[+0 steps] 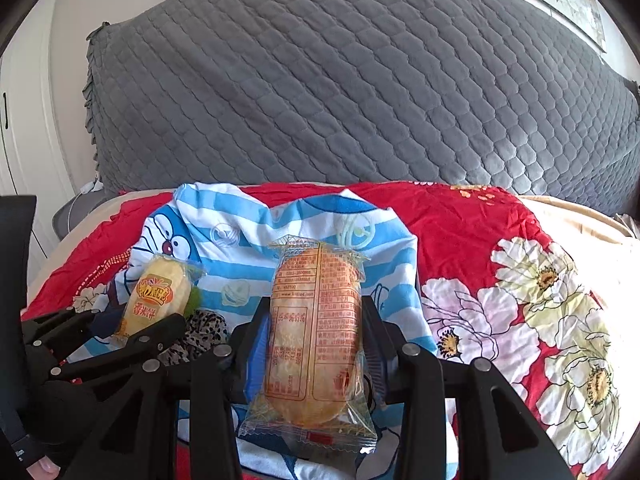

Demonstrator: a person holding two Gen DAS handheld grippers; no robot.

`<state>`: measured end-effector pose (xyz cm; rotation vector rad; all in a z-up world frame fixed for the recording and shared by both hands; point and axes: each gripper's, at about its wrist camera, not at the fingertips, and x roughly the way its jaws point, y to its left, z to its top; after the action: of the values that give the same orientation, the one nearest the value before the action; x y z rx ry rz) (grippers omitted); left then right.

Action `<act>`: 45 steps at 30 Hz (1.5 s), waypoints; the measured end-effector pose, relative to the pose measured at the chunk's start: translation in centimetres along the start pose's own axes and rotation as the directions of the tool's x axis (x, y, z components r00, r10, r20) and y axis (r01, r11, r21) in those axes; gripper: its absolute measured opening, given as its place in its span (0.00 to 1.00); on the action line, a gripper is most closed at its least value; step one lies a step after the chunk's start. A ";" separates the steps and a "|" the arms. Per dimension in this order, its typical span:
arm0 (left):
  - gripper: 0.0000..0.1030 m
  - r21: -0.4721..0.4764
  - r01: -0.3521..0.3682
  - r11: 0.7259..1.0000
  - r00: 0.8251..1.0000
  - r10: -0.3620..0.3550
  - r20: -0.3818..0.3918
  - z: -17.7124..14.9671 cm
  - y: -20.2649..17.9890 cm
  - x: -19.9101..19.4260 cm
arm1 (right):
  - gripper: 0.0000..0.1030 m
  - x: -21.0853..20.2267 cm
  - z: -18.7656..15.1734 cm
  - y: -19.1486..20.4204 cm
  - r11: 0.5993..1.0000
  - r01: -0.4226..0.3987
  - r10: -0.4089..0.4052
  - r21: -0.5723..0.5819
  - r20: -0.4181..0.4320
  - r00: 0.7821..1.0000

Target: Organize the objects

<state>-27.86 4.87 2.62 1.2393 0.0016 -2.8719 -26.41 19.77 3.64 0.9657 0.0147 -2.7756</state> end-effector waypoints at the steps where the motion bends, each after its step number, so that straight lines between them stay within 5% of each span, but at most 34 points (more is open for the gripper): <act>1: 0.39 -0.001 0.006 1.000 1.000 -0.006 -0.001 0.0 0.0 0.1 | 0.41 0.2 -0.1 -0.1 1.000 0.003 -0.003 0.001 -0.002 1.000; 45: 0.41 -0.002 -0.021 1.000 0.999 0.021 -0.029 -1.5 -0.1 3.1 | 0.41 3.7 -1.9 -0.3 1.000 0.011 -0.011 -0.002 -0.063 0.998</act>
<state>-28.87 4.90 -0.70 1.2728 -0.0082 -2.8351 -28.13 19.48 -0.10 1.0559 0.0316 -2.7530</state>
